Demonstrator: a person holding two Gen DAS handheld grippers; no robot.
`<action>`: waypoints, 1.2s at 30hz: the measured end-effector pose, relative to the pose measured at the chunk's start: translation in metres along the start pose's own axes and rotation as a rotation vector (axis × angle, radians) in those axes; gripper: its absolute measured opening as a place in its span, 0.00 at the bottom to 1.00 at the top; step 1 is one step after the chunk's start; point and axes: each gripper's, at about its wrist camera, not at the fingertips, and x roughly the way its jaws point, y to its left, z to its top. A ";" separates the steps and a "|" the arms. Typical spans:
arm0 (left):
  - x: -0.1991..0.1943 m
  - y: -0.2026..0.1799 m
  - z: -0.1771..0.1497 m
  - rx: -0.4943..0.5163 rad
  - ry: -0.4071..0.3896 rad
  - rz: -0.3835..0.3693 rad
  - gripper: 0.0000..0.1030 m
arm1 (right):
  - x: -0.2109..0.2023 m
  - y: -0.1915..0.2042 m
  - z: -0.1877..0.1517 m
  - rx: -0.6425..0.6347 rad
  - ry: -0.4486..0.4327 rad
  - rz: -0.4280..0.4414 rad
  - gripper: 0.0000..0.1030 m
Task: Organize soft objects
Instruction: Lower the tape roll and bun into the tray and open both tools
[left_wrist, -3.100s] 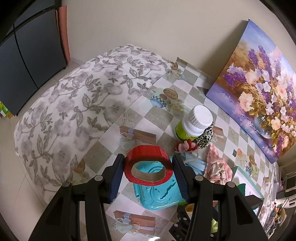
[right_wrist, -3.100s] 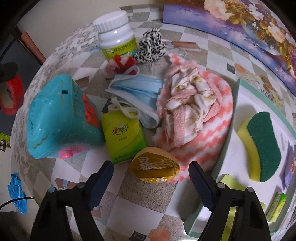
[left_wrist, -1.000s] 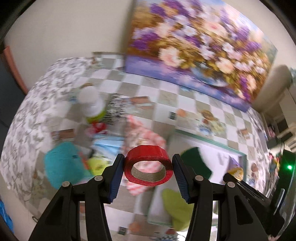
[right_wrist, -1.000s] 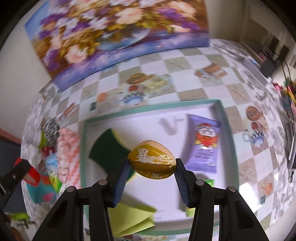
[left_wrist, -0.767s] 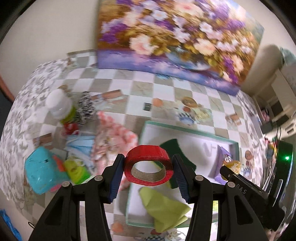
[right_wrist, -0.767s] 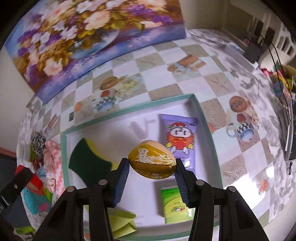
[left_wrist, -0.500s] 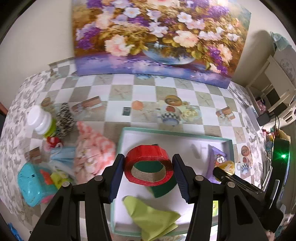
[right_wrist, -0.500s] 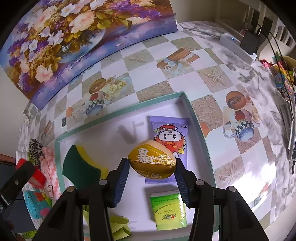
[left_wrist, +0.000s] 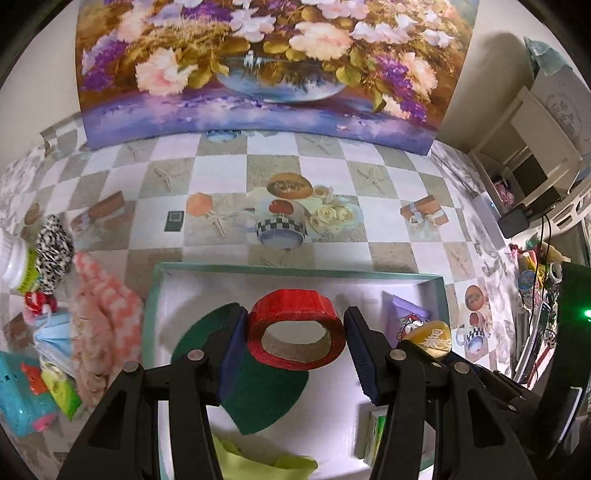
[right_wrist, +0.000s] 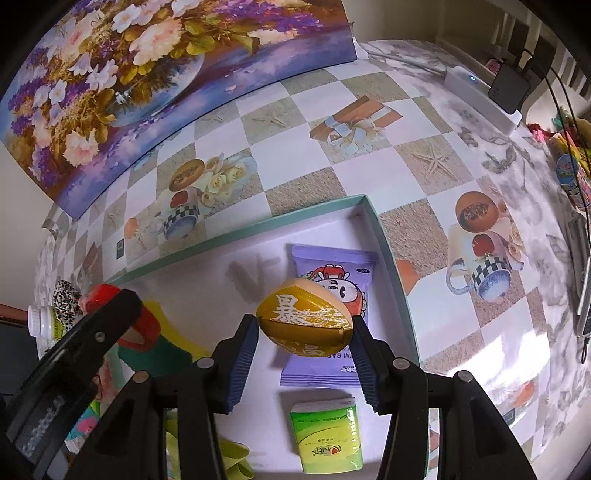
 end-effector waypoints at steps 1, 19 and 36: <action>0.002 0.001 0.000 -0.007 0.003 -0.008 0.53 | 0.000 0.000 0.000 0.000 0.002 0.000 0.52; 0.006 0.015 0.001 -0.067 0.009 -0.056 0.59 | 0.001 0.010 -0.002 -0.046 0.020 -0.008 0.53; -0.007 0.055 0.005 -0.116 0.026 0.145 0.59 | 0.000 0.019 -0.001 -0.082 0.018 -0.064 0.76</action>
